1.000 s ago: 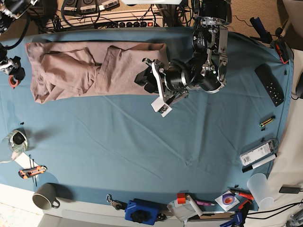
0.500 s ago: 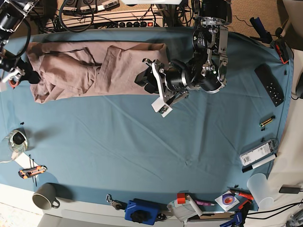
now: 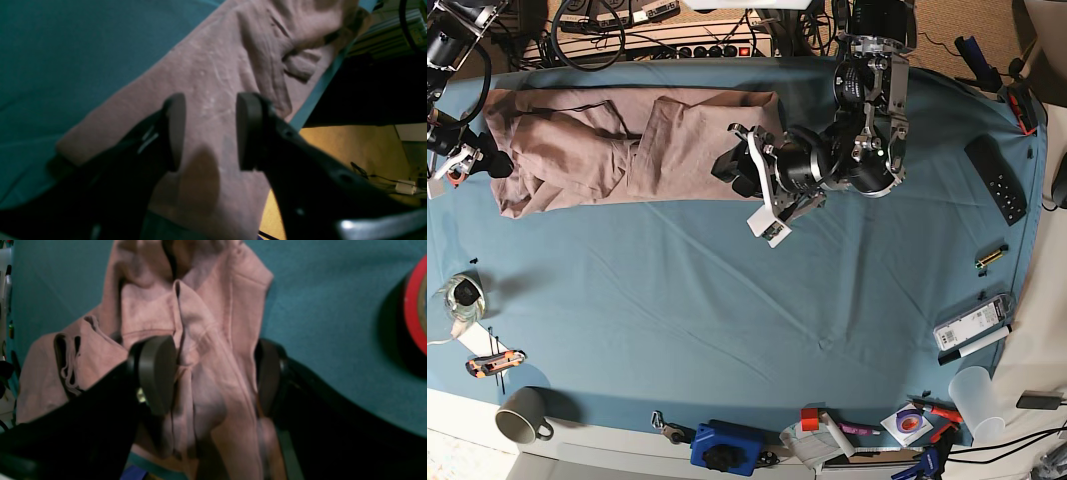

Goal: Fold the T-shirt properly
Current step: 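Hold the fold with the left gripper while the right gripper grasps the collar end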

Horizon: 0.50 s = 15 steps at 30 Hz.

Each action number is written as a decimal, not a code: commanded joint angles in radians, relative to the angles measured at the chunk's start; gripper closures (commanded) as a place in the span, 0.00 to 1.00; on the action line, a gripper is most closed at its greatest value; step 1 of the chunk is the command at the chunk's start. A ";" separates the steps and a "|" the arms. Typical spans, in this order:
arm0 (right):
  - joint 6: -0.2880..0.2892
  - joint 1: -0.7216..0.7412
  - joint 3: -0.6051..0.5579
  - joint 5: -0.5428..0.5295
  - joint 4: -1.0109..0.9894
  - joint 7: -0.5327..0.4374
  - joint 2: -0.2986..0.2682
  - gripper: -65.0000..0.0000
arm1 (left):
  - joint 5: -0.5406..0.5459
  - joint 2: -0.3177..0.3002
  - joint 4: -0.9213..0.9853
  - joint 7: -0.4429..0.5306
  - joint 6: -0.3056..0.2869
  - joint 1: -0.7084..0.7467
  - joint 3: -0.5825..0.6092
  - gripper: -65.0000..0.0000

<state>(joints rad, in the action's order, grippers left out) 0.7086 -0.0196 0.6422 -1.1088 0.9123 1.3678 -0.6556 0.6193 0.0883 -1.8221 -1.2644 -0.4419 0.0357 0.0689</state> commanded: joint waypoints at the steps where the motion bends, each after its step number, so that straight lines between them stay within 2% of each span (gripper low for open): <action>1: -0.010 -0.003 0.000 0.087 0.002 0.028 0.002 0.43 | 0.024 0.009 -0.020 0.016 -0.005 -0.014 0.001 0.64; 8: -0.010 -0.019 0.000 0.071 0.001 0.028 0.097 0.43 | 0.024 0.008 -0.020 0.016 -0.005 -0.014 0.001 0.64; 15: -0.010 -0.038 0.000 -0.081 0.001 0.028 0.141 0.43 | 0.024 0.008 -0.020 0.034 -0.005 -0.014 0.001 0.64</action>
<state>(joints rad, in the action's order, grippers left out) 0.7197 -0.0437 0.6525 -1.2934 0.9203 1.3090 -0.5137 0.6193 0.0883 -1.8221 -1.2484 -0.4423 0.0357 0.0689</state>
